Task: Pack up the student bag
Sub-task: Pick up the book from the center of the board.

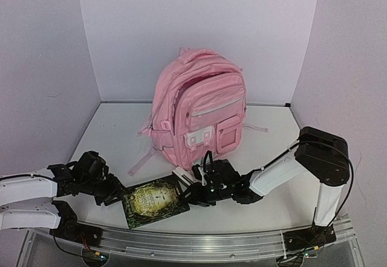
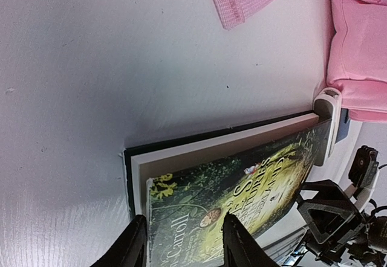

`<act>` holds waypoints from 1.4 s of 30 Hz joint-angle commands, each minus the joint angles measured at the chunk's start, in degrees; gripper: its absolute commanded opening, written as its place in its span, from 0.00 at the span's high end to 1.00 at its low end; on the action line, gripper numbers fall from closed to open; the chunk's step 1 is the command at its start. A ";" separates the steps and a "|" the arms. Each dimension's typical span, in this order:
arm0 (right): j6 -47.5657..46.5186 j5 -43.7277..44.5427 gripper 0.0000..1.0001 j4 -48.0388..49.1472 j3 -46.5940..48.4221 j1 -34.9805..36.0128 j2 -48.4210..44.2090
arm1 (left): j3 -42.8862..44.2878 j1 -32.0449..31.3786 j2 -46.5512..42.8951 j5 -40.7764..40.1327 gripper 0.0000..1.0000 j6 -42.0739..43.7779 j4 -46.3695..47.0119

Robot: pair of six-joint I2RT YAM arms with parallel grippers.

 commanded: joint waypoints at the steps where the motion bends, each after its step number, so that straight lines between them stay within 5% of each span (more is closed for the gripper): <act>1: 0.61 -1.67 0.64 2.43 1.87 0.44 1.63 | -0.59 -0.10 -0.81 3.44 0.62 0.18 7.02; 8: 1.03 -2.01 0.64 3.55 1.45 0.44 1.76 | -3.63 -0.09 -2.90 3.60 0.76 0.35 11.45; 26: 10.65 -10.29 0.69 23.40 -0.16 0.38 4.96 | -6.48 -0.13 -0.46 3.21 0.74 -1.24 12.64; 42: 14.48 -6.19 0.77 31.05 -1.76 1.41 -1.99 | -5.16 -0.10 2.04 6.77 0.80 0.29 13.41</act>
